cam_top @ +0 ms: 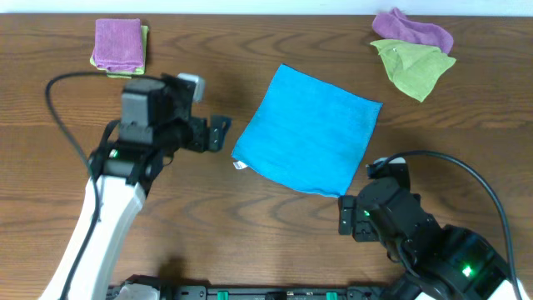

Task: Fold the cloth
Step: 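Move the left gripper to the cloth's left corner and right gripper to bottom corner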

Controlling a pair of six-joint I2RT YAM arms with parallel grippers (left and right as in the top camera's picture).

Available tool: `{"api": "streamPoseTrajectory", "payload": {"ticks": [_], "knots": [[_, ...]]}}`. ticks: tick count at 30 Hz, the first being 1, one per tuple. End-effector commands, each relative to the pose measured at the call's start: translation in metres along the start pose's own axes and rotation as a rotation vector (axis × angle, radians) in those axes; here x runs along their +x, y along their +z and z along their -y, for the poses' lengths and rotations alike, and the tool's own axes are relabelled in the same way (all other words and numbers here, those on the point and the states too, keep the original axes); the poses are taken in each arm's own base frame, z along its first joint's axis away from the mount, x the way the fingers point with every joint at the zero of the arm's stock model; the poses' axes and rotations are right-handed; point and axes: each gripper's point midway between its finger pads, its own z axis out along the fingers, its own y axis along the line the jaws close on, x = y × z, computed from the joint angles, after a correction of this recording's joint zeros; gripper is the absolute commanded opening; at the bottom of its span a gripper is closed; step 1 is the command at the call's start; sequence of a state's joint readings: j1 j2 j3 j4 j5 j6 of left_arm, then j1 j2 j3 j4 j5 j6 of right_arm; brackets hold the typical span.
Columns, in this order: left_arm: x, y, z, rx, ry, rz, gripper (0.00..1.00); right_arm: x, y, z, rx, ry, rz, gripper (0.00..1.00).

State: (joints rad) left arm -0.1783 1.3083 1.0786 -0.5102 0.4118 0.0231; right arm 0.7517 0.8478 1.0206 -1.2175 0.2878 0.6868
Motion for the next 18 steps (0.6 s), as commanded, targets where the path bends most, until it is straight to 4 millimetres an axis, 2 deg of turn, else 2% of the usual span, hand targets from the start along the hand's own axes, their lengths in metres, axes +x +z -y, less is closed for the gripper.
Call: {"api": "streamPoseTrajectory", "payload": {"ticks": [1, 4, 7, 10, 13, 18], "knots": [[0.011, 0.024, -0.003, 0.026, 0.018, -0.094, 0.96, 0.006, 0.005, 0.005, 0.02, 0.106, -0.015, 0.9], [0.035, 0.044, 0.001, 0.094, -0.03, -0.2, 0.96, 0.023, 0.024, 0.007, 0.03, 0.15, -0.054, 0.89], [0.055, 0.054, 0.009, 0.162, -0.067, -0.288, 0.96, 0.048, 0.056, -0.006, -0.039, 0.164, -0.127, 0.9], [0.066, 0.06, 0.017, 0.178, -0.058, -0.335, 0.96, 0.057, 0.075, -0.005, -0.056, 0.221, -0.15, 0.88], [0.072, 0.064, 0.024, 0.171, -0.03, -0.357, 0.96, 0.054, 0.078, 0.004, -0.04, 0.265, -0.15, 0.76], [0.089, 0.076, 0.021, 0.077, 0.026, -0.422, 1.0, 0.051, 0.08, 0.013, -0.031, 0.285, -0.157, 0.75]]}}
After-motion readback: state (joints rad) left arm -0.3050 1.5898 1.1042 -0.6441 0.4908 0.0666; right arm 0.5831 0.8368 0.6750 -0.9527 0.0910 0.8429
